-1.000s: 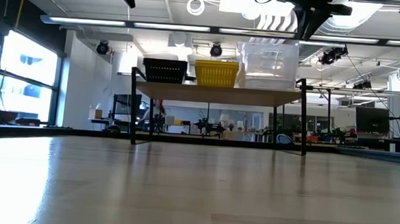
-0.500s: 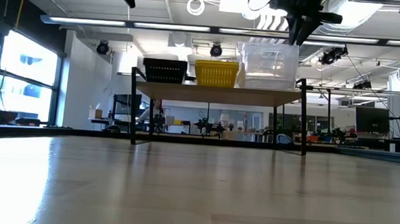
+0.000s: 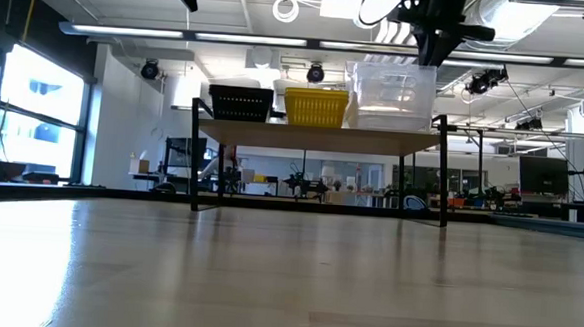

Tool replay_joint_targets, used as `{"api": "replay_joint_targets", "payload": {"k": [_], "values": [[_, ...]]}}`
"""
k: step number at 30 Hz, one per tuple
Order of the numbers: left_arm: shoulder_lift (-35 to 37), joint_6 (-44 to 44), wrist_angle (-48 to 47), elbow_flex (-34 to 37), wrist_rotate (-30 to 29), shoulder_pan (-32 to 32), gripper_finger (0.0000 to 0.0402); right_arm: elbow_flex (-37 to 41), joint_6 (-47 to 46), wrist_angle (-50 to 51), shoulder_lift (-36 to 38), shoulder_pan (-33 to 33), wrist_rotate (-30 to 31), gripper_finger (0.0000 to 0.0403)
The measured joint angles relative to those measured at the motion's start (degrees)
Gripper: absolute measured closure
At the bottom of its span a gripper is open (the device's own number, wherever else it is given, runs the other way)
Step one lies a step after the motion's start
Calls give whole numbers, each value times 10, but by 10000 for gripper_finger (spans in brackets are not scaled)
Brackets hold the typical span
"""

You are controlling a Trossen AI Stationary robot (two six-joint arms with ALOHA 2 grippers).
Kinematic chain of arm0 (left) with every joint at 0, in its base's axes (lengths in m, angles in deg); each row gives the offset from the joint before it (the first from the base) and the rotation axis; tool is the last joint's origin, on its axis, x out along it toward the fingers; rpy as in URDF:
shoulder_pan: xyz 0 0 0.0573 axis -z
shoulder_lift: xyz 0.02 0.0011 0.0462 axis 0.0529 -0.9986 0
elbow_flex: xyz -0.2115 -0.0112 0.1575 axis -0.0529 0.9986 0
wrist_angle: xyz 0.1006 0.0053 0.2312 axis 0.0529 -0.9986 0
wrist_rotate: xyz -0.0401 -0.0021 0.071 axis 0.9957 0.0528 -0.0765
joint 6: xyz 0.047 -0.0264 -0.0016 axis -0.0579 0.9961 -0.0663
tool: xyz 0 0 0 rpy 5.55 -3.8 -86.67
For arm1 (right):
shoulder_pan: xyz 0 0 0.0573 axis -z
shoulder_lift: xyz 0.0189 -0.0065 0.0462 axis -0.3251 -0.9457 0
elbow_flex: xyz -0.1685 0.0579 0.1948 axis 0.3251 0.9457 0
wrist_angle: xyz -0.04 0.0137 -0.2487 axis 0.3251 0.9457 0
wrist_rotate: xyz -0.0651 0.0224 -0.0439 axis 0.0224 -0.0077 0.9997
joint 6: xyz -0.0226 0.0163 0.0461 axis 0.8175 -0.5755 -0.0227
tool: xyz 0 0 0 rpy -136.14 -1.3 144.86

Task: Stack baskets on shelf by color
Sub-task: Stack the transparent bin on top of the transparent bin on the shelf

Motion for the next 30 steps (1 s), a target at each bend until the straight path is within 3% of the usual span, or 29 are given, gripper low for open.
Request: {"api": "replay_joint_targets", "payload": {"k": [6,21,30], "values": [[0,0,0,0,0,0,383,0,-1,-3,-2,0,3,398],[0,14,0,0,0,0,383,-94,-4,18,1,30,17,402],[0,15,0,0,0,0,383,-103,-41,56,-4,17,28,403]]}}
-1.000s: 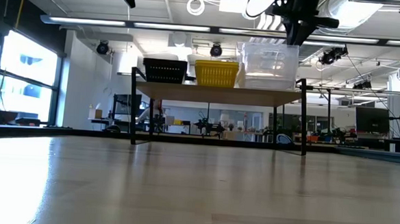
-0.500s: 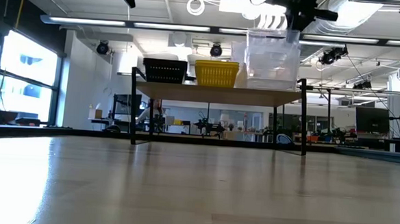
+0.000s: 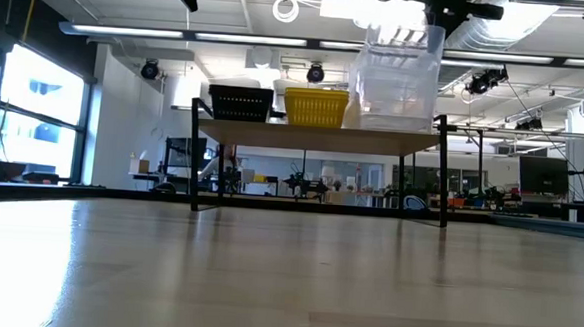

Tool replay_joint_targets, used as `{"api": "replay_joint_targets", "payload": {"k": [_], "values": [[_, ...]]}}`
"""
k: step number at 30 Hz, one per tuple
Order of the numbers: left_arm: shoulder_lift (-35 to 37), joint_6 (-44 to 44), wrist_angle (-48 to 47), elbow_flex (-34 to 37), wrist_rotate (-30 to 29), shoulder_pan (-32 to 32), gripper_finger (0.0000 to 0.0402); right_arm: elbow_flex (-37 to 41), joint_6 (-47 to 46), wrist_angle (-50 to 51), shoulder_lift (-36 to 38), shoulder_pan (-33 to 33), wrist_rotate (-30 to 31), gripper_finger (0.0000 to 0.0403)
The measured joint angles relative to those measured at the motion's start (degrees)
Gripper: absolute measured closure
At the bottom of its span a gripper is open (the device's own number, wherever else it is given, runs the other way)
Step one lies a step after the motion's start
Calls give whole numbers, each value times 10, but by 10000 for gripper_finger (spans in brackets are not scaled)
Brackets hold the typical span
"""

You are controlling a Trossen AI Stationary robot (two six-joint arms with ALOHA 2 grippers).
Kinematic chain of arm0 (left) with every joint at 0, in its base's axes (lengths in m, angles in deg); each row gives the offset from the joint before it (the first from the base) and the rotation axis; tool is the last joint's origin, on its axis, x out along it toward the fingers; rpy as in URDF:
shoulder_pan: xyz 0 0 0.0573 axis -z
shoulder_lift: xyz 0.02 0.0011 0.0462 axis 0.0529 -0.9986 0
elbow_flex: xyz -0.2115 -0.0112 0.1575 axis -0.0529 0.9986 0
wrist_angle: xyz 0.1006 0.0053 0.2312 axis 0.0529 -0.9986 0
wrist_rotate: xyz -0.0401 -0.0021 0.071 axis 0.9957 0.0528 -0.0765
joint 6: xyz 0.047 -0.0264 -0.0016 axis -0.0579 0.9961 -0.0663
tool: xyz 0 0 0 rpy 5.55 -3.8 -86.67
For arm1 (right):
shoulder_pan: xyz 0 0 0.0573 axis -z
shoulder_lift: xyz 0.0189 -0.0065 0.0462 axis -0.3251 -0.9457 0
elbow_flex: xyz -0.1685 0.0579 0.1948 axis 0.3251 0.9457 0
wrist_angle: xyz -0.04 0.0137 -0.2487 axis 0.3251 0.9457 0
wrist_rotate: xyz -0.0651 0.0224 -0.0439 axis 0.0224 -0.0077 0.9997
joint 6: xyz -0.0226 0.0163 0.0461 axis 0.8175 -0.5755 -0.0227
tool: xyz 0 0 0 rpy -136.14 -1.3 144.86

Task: Stack baskets on shelf by color
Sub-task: Stack the transparent bin on top of the transparent bin on the shelf

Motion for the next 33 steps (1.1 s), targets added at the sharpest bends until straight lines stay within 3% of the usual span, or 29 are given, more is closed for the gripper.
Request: {"api": "replay_joint_targets", "payload": {"k": [23,33], "values": [[0,-1,14,0,0,0,383,2,-23,-9,-39,-26,1,403],[0,-2,14,0,0,0,383,2,-20,-8,-40,-36,66,403]]}}
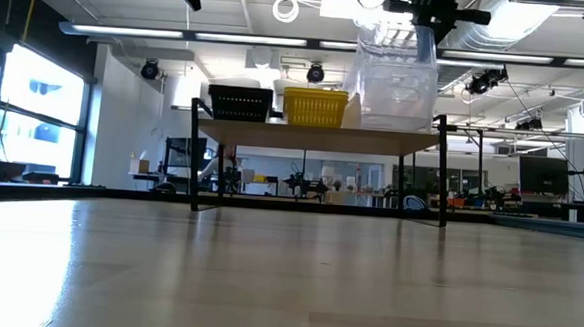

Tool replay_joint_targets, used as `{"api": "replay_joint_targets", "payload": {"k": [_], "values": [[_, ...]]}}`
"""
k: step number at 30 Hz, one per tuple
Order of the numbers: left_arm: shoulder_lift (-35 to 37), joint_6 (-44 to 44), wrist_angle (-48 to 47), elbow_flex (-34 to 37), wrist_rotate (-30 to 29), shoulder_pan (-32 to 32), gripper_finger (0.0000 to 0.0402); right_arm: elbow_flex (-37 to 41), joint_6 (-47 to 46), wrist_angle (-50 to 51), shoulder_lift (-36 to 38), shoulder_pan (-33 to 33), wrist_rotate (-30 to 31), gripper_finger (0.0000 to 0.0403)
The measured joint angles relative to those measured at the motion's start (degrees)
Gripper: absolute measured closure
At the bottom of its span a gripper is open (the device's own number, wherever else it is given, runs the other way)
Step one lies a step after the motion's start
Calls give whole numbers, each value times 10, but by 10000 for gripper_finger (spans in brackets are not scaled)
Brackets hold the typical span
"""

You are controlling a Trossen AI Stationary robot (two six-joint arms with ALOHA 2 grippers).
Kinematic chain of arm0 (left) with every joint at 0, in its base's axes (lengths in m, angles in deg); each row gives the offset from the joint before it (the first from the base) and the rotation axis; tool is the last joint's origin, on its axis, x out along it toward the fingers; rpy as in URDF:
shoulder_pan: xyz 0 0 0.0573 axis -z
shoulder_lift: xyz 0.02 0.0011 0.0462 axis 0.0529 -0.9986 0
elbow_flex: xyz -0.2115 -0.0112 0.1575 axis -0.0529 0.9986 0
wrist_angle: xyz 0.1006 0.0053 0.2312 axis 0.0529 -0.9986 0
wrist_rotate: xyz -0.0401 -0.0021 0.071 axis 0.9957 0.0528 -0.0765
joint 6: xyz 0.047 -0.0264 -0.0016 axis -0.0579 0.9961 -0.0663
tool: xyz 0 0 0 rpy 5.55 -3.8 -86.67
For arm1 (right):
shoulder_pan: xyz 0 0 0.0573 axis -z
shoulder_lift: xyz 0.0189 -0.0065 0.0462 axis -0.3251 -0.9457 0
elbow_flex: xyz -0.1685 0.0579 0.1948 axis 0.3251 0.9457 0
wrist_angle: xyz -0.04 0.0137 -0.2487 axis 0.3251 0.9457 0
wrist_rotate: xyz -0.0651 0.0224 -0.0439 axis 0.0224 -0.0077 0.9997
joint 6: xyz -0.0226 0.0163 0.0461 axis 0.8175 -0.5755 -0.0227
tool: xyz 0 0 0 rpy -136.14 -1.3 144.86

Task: Stack baskets on shelf by color
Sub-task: Stack the transparent bin on top of the transparent bin on the shelf

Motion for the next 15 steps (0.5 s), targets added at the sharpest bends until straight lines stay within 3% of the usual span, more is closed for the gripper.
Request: {"api": "replay_joint_targets", "payload": {"k": [10,15], "values": [[0,-20,16,0,0,0,383,0,-34,-9,-3,-44,73,403],[0,-20,17,0,0,0,383,0,-50,2,-4,-52,72,403]]}}
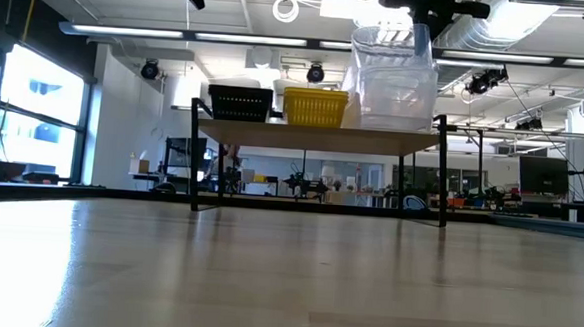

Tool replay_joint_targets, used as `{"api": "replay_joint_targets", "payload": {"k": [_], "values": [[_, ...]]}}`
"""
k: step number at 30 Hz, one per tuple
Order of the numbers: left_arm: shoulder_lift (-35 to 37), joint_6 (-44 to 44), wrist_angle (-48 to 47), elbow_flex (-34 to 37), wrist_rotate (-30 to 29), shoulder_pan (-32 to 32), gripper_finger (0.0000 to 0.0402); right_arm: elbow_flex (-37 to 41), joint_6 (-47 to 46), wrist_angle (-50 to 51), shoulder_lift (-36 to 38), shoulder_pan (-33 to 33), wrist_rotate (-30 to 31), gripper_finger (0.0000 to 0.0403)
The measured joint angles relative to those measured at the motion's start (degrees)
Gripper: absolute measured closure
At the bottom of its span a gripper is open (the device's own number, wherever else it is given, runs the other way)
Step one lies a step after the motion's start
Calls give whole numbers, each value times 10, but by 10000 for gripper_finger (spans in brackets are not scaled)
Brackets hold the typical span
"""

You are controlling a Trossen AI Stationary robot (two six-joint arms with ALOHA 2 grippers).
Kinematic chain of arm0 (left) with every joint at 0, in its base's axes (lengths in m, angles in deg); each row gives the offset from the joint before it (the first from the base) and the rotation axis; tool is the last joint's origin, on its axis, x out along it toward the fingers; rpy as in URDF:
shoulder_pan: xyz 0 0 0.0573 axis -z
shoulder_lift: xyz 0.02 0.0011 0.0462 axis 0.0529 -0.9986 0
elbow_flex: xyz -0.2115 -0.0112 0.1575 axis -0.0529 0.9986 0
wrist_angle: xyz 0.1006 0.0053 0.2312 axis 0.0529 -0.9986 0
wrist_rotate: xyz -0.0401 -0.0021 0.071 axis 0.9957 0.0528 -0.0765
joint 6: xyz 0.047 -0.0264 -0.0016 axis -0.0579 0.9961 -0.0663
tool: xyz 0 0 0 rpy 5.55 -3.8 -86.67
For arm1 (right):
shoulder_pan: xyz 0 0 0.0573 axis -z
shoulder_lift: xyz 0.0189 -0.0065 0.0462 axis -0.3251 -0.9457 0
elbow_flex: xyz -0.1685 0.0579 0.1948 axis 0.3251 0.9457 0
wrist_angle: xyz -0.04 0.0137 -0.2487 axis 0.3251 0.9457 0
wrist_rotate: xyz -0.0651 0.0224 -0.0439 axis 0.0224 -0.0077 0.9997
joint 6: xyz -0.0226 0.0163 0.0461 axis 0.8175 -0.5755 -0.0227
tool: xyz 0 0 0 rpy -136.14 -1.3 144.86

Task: Stack baskets on shelf by color
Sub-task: Stack the transparent bin on top of the transparent bin on the shelf

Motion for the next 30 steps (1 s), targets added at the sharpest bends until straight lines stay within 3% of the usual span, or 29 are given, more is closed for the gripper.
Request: {"api": "replay_joint_targets", "payload": {"k": [15,25,30], "values": [[0,0,-1,0,0,0,383,0,-3,25,-20,4,-50,398],[0,0,-1,0,0,0,383,0,0,37,-20,5,-23,322],[0,-13,-2,0,0,0,383,0,22,37,-9,9,-26,303]]}}
